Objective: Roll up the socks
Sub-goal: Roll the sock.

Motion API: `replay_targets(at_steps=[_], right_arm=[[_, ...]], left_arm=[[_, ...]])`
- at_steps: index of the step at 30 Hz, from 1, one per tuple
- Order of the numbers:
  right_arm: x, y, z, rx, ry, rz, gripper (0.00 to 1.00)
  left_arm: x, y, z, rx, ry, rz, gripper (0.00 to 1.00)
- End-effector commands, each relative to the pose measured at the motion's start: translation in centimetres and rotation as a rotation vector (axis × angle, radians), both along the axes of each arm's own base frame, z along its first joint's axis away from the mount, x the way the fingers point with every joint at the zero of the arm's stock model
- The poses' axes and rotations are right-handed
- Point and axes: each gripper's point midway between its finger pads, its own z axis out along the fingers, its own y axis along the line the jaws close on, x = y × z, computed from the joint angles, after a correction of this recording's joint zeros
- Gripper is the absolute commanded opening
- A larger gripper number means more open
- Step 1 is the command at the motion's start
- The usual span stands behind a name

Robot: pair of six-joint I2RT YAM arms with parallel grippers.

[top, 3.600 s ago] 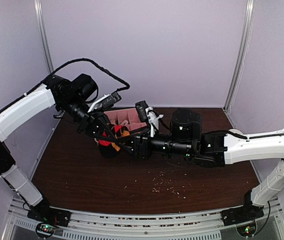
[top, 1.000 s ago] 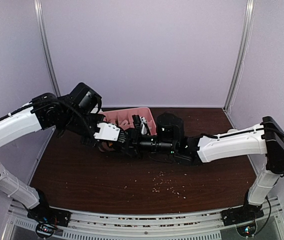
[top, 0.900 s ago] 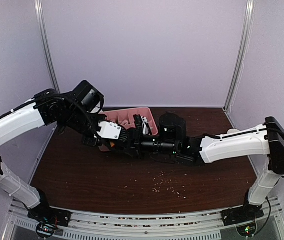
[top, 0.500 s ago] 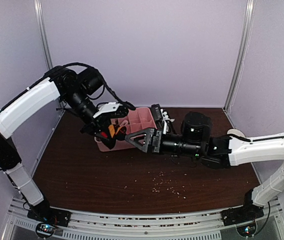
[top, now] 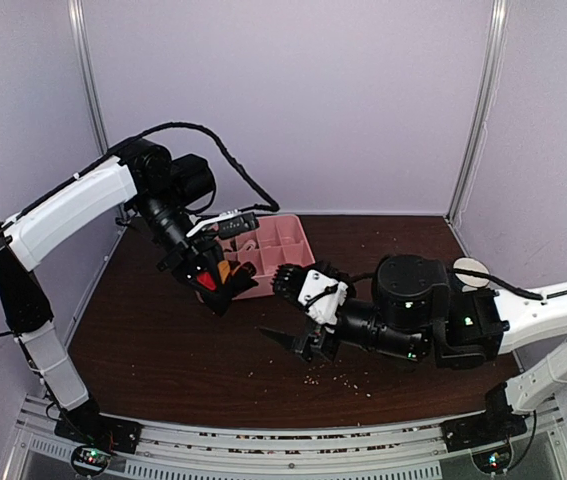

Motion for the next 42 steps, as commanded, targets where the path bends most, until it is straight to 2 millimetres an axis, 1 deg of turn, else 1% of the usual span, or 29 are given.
replay_targets(at_steps=[1, 5, 9, 12, 16, 22, 26, 28, 30, 31, 33, 36, 39, 42], right_arm=[[1.2, 0.2, 0.4, -0.167, -0.212, -0.038, 0.82], [1.3, 1.4, 0.9, -0.186, -0.235, -0.01, 0.81], [1.5, 2.4, 1.2, -0.204, -0.244, 0.026, 0.77], [1.1, 3.2, 1.1, -0.231, -0.235, 0.067, 0.68], [0.7, 4.0, 0.0, -0.294, -0.217, 0.114, 0.57], [0.9, 4.4, -1.4, -0.367, -0.189, 0.122, 0.32], [0.8, 4.9, -1.6, -0.371, -0.162, 0.127, 0.25], [0.7, 5.2, -1.8, -0.37, -0.15, 0.134, 0.18], [0.9, 5.5, -1.9, -0.369, -0.136, 0.125, 0.05], [1.1, 5.5, -2.0, -0.368, -0.128, 0.114, 0.0], [1.8, 5.3, -2.2, -0.364, -0.109, 0.06, 0.0], [3.9, 4.2, -2.6, -0.328, -0.066, -0.083, 0.0], [4.8, 3.3, -2.8, -0.261, -0.001, -0.157, 0.0], [4.8, 3.1, -1.9, -0.154, 0.074, -0.172, 0.0]], left_arm=[[-2.2, -0.2, 0.1, 0.003, 0.063, -0.038, 0.0], [-2.8, -0.2, -0.4, 0.016, 0.073, -0.055, 0.0], [-3.8, -0.2, -0.6, 0.024, 0.069, -0.085, 0.0], [-4.5, -0.3, -0.8, 0.032, 0.071, -0.107, 0.0], [-4.5, -0.3, -0.6, 0.028, 0.061, -0.108, 0.02], [-4.7, -0.3, -0.1, 0.013, 0.054, -0.109, 0.07], [-5.1, -0.3, -0.2, 0.016, 0.053, -0.12, 0.07], [-5.2, -0.3, -0.2, 0.016, 0.053, -0.124, 0.08], [-5.1, -0.3, -0.2, 0.018, 0.046, -0.125, 0.13], [-5.0, -0.3, -0.2, 0.021, 0.035, -0.125, 0.21], [-4.6, -0.1, -0.3, 0.04, -0.002, -0.119, 0.38], [-3.8, 0.1, 0.4, 0.041, -0.07, -0.103, 0.5], [-3.4, 0.4, 1.3, 0.024, -0.125, -0.098, 0.54], [-3.3, 0.6, 1.3, 0.016, -0.15, -0.11, 0.53]])
